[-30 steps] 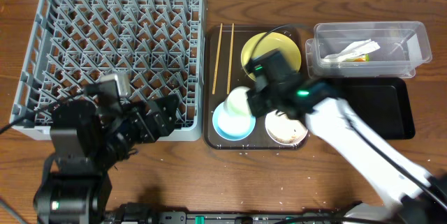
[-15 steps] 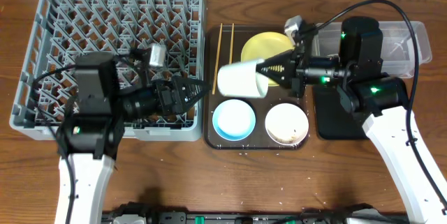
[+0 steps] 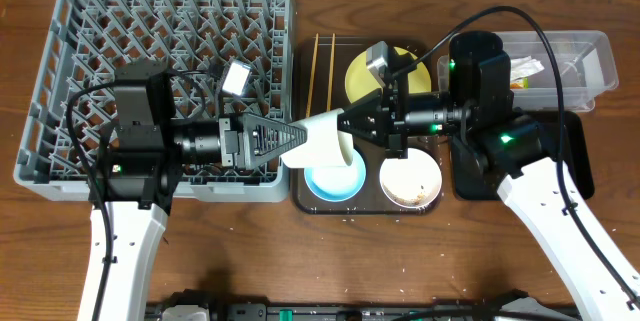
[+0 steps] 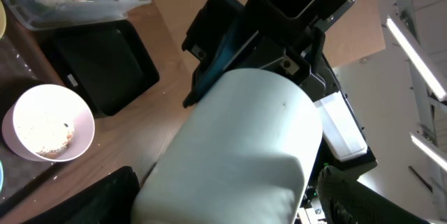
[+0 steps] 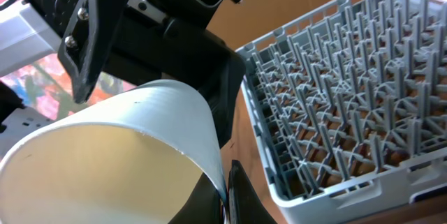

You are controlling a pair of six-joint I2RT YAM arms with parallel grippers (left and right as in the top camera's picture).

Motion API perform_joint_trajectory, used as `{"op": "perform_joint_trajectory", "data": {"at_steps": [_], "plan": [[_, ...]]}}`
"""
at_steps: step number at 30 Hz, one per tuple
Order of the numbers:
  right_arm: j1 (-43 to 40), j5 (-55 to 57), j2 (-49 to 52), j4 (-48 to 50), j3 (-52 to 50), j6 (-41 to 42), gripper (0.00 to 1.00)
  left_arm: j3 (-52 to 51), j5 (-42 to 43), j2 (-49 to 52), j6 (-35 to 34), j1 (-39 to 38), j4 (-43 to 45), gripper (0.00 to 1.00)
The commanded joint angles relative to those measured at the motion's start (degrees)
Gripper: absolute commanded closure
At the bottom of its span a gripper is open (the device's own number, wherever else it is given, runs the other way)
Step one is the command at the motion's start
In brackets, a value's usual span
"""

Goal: Sort waste into correct bins and load items into the dishwasher
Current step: 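Lift the cup toward the left gripper and grasp it with the left gripper, then open the right gripper and carry the cup with the left gripper over the rack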

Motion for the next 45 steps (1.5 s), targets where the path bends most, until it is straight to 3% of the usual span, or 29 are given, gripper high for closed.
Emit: {"op": "perform_joint_trajectory", "data": {"at_steps": [1, 11, 23, 28, 29, 30, 32, 33, 41, 45], "plan": [[-0.2, 3.6, 0.4, 2.8, 0.1, 2.1, 0.99, 1.2, 3.1, -0.1, 0.3, -0.1, 0.2, 0.16], [2.4, 4.7, 2.1, 7.0, 0.1, 4.3, 0.99, 1.2, 3.3, -0.1, 0.3, -0.1, 0.2, 0.25], [3.7, 4.7, 5.1, 7.0, 0.1, 5.4, 0.99, 1.2, 3.3, -0.1, 0.3, -0.1, 0.3, 0.25], [3.7, 4.3, 5.1, 7.2, 0.1, 5.4, 0.98, 1.2, 2.5, -0.1, 0.3, -0.1, 0.4, 0.38], [3.7, 4.3, 5.1, 7.2, 0.1, 5.4, 0.91, 1.2, 1.8, -0.1, 0.3, -0.1, 0.4, 0.38], [3.6, 4.3, 5.1, 7.2, 0.1, 5.4, 0.71, 1.2, 0.9, -0.1, 0.3, -0.1, 0.4, 0.38], [3.3, 4.3, 5.1, 7.1, 0.1, 5.4, 0.42, 1.2, -1.2, -0.2, 0.3, -0.1, 0.3, 0.38], [2.9, 4.3, 5.1, 7.1, 0.1, 5.4, 0.36, 1.2, -2.3, -0.3, 0.3, -0.1, 0.3, 0.38], [-7.5, 1.8, 5.1, 5.7, 0.1, 9.5, 0.26, 1.2, -12.4, -2.7, 0.3, 0.0, -0.3, 0.4], [-11.0, 2.0, 5.1, 2.3, 0.1, 9.5, 0.27, 1.2, -24.4, -4.5, 1.4, 0.0, -5.1, 0.4]]}}
